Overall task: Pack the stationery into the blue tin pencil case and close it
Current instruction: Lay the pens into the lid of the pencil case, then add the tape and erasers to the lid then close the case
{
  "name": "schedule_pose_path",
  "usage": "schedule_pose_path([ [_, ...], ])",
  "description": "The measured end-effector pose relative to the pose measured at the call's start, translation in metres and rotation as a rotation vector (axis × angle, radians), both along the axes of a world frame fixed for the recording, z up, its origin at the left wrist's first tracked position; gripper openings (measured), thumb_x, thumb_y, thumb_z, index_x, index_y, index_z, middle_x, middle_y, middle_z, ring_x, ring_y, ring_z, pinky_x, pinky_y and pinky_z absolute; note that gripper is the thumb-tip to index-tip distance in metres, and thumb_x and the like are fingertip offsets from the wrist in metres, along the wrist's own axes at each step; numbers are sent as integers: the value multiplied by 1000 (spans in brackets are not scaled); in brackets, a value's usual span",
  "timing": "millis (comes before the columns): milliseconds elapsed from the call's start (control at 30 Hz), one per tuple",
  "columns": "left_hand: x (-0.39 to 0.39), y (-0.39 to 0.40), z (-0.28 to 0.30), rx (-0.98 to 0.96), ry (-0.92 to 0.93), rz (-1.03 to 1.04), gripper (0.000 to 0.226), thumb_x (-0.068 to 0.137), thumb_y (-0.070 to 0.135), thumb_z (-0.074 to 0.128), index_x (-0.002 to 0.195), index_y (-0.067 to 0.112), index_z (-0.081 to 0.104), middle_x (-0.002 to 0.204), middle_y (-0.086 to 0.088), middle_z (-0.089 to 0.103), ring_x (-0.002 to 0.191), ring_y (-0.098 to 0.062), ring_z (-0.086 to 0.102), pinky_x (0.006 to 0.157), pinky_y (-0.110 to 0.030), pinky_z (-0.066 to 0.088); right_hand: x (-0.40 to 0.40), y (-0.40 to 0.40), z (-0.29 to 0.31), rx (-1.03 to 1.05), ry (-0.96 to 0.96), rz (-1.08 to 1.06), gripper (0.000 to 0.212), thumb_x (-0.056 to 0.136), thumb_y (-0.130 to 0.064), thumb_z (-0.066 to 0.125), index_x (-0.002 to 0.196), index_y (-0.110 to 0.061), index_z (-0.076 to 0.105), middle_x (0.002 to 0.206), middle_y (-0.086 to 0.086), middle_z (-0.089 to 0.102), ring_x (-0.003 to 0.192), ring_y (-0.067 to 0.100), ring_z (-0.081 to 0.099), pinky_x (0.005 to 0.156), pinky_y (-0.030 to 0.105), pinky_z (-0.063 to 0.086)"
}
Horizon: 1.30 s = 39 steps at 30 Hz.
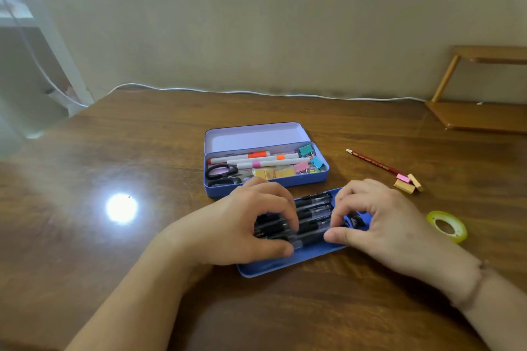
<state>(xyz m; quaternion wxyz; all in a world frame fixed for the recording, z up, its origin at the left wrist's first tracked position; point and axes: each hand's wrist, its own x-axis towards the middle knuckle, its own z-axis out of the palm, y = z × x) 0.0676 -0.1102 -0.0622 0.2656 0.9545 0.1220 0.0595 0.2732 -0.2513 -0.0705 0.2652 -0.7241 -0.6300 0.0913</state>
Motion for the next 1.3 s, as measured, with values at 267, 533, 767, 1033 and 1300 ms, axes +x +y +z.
schedule_pose_path([
  [267, 2, 2, -6, 40, -12, -27, 17, 78, 37, 76, 92, 37, 67, 117, 28, 47, 123, -4, 39, 104, -29, 39, 27, 5, 1, 184, -146, -138, 37, 73, -73, 56, 83, -38, 67, 91, -23, 64, 92, 9, 52, 78, 33, 45],
  [533, 3, 1, -6, 32, -60, 8, 31, 82, 48, 69, 111, 40, 59, 128, 25, 39, 133, -7, 31, 108, -30, 36, 76, 19, -11, -320, -212, -451, 64, 84, -72, 21, 134, -43, 49, 153, -14, 34, 147, 19, 8, 115, 61, 3],
  [767, 3, 2, -9, 10, -78, 46, 34, 87, 40, 66, 119, 38, 56, 131, 24, 40, 133, -2, 34, 109, -20, 33, 69, 22, -10, -131, -322, -441, 40, 92, -46, 51, 124, -25, 63, 140, -12, 49, 142, 18, 23, 114, 60, 13],
  [1033, 5, 11, -15, -67, -290, 352, 23, 92, 11, 55, 104, 30, 63, 97, 14, 58, 86, -10, 59, 76, -28, 52, 11, -12, 10, 156, -40, 374, 16, 82, -40, 70, 92, -29, 77, 105, -23, 69, 120, 3, 54, 102, 24, 40],
  [1300, 6, 4, -9, -65, -220, 262, 18, 93, 21, 59, 107, 31, 64, 99, 15, 60, 85, -2, 60, 72, -13, 47, -13, -7, -4, 10, -297, 488, 30, 89, -55, 54, 113, -40, 66, 125, -30, 57, 132, -5, 35, 103, 33, 39],
])
